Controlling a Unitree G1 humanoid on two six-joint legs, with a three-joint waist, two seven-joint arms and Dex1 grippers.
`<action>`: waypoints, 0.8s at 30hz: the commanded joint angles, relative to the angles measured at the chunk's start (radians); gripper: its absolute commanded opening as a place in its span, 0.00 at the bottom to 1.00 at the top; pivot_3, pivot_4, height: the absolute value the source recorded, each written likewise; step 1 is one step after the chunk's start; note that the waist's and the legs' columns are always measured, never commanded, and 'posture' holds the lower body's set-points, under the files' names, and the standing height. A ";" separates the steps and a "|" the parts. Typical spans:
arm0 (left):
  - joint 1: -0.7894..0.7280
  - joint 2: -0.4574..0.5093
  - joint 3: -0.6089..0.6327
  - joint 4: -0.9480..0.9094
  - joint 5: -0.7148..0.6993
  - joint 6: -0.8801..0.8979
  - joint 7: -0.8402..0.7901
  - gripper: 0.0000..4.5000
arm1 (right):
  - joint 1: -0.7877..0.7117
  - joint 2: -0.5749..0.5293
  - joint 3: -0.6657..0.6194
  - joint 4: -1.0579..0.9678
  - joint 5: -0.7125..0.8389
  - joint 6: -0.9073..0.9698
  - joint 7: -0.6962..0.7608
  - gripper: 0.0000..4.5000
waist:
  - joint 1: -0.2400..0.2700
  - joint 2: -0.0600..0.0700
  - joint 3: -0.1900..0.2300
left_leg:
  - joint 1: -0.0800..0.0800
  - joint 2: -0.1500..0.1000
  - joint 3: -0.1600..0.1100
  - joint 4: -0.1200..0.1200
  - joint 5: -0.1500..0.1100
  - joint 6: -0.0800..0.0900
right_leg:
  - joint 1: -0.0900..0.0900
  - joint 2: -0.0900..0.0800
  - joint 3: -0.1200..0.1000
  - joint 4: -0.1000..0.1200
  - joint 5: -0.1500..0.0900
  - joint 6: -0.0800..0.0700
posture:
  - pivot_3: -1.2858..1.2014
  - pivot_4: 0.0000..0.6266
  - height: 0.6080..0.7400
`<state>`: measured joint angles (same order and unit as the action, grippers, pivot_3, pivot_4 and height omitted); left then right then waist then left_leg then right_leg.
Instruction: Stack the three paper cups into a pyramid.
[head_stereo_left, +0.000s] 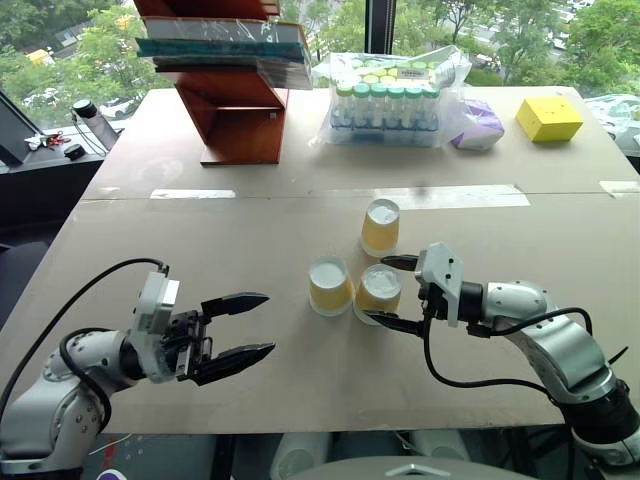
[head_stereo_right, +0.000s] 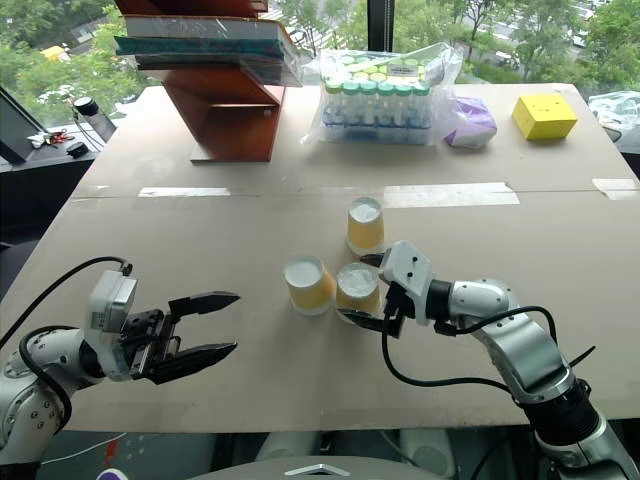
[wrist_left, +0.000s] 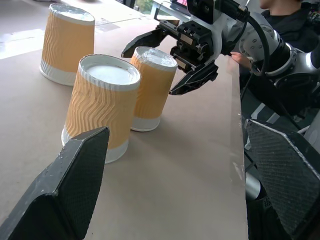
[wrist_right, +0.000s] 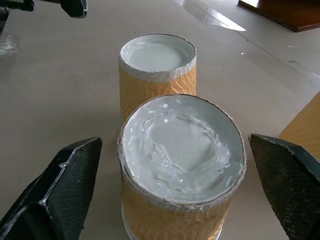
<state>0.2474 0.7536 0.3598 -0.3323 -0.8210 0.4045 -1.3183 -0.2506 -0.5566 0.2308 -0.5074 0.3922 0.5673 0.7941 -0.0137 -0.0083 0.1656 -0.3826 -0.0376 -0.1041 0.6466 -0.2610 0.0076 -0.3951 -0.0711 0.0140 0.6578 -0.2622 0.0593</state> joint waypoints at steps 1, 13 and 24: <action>-0.003 -0.018 0.060 -0.007 -0.049 0.005 0.038 1.00 | -0.091 0.005 -0.143 -0.110 0.161 0.111 -0.033 0.99 | -0.002 0.000 0.000 | 0.000 0.000 0.000 0.000 0.000 0.000 | 0.000 0.000 0.000 0.000 0.000 0.000 | 0.52 0.24 1.00; -0.072 0.057 0.169 0.099 -0.077 0.044 0.019 1.00 | -0.341 0.032 -0.072 0.199 0.058 0.203 -0.128 0.99 | -0.003 -0.001 0.000 | 0.000 0.002 0.003 -0.001 0.000 0.000 | -0.002 0.002 0.000 0.000 0.001 -0.001 | 0.52 0.24 1.00; -0.025 0.033 0.173 0.076 -0.059 0.022 0.003 1.00 | -0.439 0.158 -0.063 0.419 -0.005 0.167 -0.141 0.99 | -0.010 -0.001 0.000 | -0.008 0.002 0.006 -0.004 0.001 -0.002 | -0.014 0.001 0.003 0.002 0.002 -0.002 | 0.52 0.24 1.00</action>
<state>0.2178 0.7886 0.5076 -0.2279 -0.8717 0.4433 -1.3048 -0.6595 -0.4041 0.1833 -0.0767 0.3815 0.7537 0.6441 -0.0233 -0.0094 0.1659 -0.3916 -0.0357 -0.0983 0.6432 -0.2604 0.0057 -0.4099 -0.0706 0.0173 0.6606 -0.2605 0.0577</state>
